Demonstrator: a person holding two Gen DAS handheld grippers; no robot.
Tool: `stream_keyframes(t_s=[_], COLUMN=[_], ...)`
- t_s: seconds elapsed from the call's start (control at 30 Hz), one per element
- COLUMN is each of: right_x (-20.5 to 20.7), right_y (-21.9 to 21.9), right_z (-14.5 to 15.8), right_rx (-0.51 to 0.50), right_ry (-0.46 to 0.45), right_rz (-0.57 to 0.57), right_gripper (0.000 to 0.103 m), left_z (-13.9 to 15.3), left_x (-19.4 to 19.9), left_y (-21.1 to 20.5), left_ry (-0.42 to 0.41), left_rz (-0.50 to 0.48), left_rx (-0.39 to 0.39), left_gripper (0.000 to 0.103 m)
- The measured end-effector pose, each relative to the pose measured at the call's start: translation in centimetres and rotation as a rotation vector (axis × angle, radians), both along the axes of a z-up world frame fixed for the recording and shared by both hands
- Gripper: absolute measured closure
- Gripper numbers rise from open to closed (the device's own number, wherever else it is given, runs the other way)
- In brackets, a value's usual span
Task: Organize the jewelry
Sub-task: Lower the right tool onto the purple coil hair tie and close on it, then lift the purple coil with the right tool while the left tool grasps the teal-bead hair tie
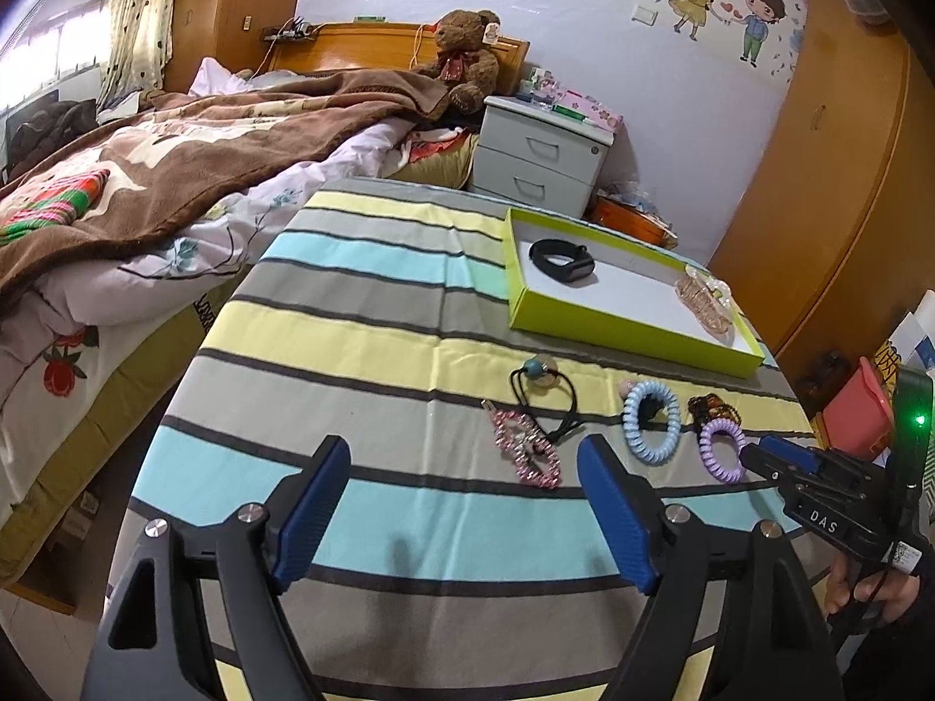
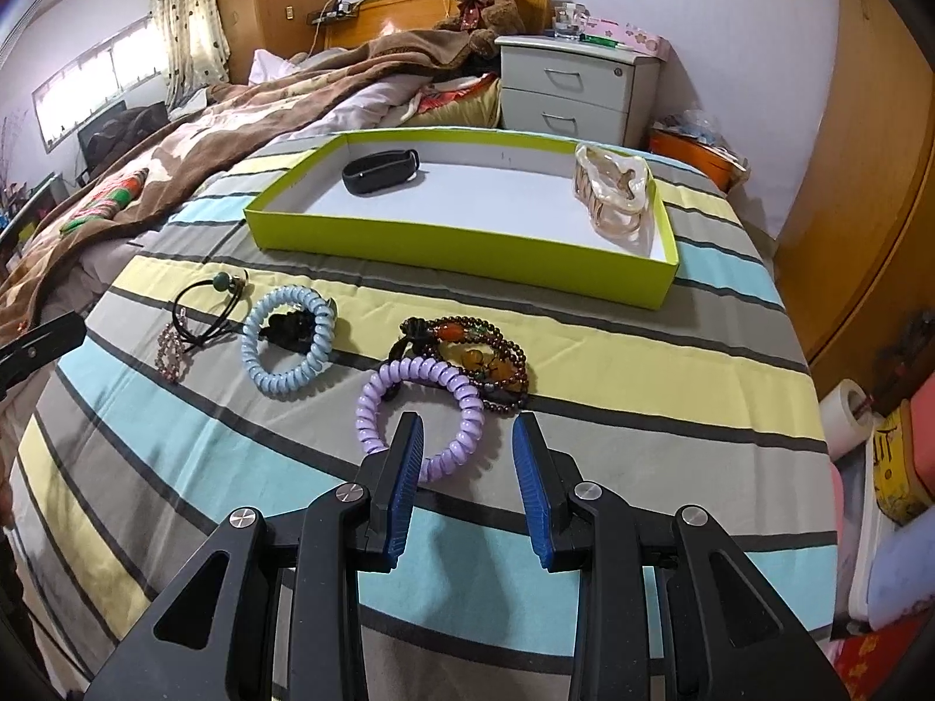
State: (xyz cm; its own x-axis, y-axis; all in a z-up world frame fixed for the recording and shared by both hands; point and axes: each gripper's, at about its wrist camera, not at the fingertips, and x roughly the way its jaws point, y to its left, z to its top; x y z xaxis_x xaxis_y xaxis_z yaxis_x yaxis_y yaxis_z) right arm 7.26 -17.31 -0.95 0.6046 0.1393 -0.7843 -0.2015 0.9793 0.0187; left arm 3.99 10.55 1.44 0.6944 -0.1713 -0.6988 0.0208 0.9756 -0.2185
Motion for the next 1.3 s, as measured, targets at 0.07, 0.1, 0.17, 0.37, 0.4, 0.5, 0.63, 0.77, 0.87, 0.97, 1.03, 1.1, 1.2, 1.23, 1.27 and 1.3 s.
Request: stream_keyframes(t_s=[0.07, 0.1, 0.17, 0.37, 0.4, 0.5, 0.63, 0.77, 0.87, 0.97, 1.03, 1.1, 1.2, 1.23, 1.27, 1.3], right_x=[0.1, 0.2, 0.3, 0.4, 0.4, 0.4, 0.2, -0.1, -0.3, -0.4, -0.5, -0.6, -0.8, -0.9, -1.0, -1.1], right_y=[0.1, 0.1, 0.1, 0.3, 0.3, 0.2, -0.2, -0.8, -1.2, -1.5, -1.8, -2.1, -2.5, -2.7, -2.8, -3.0], right_z=[-0.2, -0.3, -0.4, -0.5, -0.6, -0.7, -0.6, -0.3, -0.1, 0.2, 0.4, 0.6, 0.8, 1.0, 1.1, 1.3], right_rx=[-0.005, -0.007, -0.010, -0.015, -0.016, -0.010, 0.009, 0.034, 0.048, 0.059, 0.069, 0.079, 0.093, 0.098, 0.102, 0.105], right_ry=[0.006, 0.009, 0.014, 0.020, 0.021, 0.025, 0.014, 0.003, -0.005, -0.013, -0.019, -0.025, -0.033, -0.037, -0.040, -0.044], right_rz=[-0.005, -0.007, -0.012, -0.013, -0.013, -0.011, -0.015, -0.017, -0.021, -0.024, -0.027, -0.031, -0.035, -0.036, -0.037, -0.039], right_gripper=[0.070, 0.070, 0.070, 0.084, 0.088, 0.093, 0.093, 0.093, 0.093, 0.094, 0.094, 0.094, 0.094, 0.094, 0.094, 0.094], left_z=[-0.2, -0.3, -0.4, -0.7, -0.7, -0.8, -0.9, -1.1, -1.2, -1.3, -1.4, -1.5, -1.3, -1.3, -1.3, -1.3], left_x=[-0.1, -0.1, -0.1, -0.2, -0.1, -0.1, 0.1, 0.3, 0.5, 0.8, 1.0, 1.1, 1.7, 2.1, 2.4, 2.7], left_y=[0.3, 0.5, 0.7, 0.8, 0.8, 0.6, 0.4, -0.1, -0.4, -0.7, -0.8, -1.0, -1.4, -1.6, -1.7, -1.8], left_ry=[0.006, 0.008, 0.012, 0.024, 0.025, 0.030, 0.035, 0.046, 0.053, 0.061, 0.065, 0.072, 0.074, 0.075, 0.079, 0.084], left_rz=[0.007, 0.008, 0.007, 0.004, 0.006, 0.004, 0.005, -0.005, -0.008, -0.011, -0.015, -0.018, -0.022, -0.029, -0.034, -0.030], left_rx=[-0.007, -0.013, -0.023, -0.025, -0.022, -0.021, -0.021, -0.013, -0.013, -0.012, -0.016, -0.020, -0.011, -0.009, -0.008, -0.006], left_gripper=[0.021, 0.021, 0.021, 0.021, 0.021, 0.021, 0.021, 0.021, 0.021, 0.021, 0.021, 0.021, 0.021, 0.021, 0.021, 0.021])
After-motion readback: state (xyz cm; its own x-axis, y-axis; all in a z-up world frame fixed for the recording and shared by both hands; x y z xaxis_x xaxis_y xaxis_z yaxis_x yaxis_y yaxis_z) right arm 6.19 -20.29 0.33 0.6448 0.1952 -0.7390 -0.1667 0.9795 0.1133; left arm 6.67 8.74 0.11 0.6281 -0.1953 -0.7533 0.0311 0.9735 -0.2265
